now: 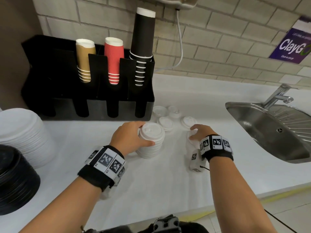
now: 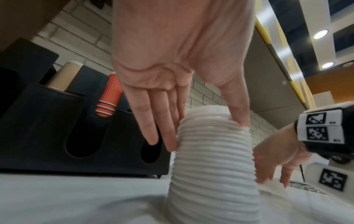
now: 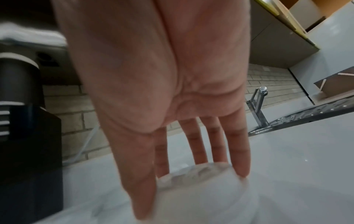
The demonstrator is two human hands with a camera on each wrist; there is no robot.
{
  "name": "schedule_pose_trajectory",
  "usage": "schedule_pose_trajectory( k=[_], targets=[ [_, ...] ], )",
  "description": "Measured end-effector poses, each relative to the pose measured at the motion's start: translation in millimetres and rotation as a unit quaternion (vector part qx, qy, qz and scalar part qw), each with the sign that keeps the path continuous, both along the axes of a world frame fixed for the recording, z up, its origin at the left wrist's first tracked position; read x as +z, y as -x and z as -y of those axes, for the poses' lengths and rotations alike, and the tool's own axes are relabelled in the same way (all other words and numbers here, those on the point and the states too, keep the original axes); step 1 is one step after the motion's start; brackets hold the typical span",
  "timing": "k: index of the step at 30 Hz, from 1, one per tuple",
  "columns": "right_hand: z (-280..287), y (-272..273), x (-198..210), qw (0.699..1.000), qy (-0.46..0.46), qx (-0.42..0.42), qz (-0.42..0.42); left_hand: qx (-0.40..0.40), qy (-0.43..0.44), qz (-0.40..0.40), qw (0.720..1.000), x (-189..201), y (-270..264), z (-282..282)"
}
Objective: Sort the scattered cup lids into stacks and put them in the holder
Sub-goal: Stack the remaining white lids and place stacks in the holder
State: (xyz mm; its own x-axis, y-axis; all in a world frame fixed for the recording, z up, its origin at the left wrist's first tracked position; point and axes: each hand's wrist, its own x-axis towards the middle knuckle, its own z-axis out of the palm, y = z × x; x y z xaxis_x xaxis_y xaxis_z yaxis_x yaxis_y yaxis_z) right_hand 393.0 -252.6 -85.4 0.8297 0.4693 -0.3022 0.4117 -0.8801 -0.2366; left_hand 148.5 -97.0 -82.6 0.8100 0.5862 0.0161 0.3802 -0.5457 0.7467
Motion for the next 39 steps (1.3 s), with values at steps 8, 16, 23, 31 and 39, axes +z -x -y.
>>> schedule_pose_trajectory(
  k=[8,16,23,31,39],
  targets=[
    [-14.3,65.1,26.1,0.907,-0.386,0.094,-0.137,0.001,-0.005,-0.008,1.0,-0.1,0.2,0.1],
    [-32.3,112.9,20.8,0.908,-0.366,0.201,-0.042,0.0,-0.008,-0.001,1.0,1.3,0.5,1.3],
    [-46.8,119.3,31.9,0.927,-0.284,0.244,0.008,0.004,0.015,0.019,1.0,-3.9,-2.0,-2.8],
    [-56.8,124.7,41.5,0.94,-0.218,0.26,0.023,-0.001,0.005,-0.003,1.0,-2.8,-1.7,-5.3],
    [-49.5,125.1,31.2,0.939,-0.244,0.242,0.021,-0.025,-0.015,-0.021,0.999,2.0,-3.4,-4.5]
  ],
)
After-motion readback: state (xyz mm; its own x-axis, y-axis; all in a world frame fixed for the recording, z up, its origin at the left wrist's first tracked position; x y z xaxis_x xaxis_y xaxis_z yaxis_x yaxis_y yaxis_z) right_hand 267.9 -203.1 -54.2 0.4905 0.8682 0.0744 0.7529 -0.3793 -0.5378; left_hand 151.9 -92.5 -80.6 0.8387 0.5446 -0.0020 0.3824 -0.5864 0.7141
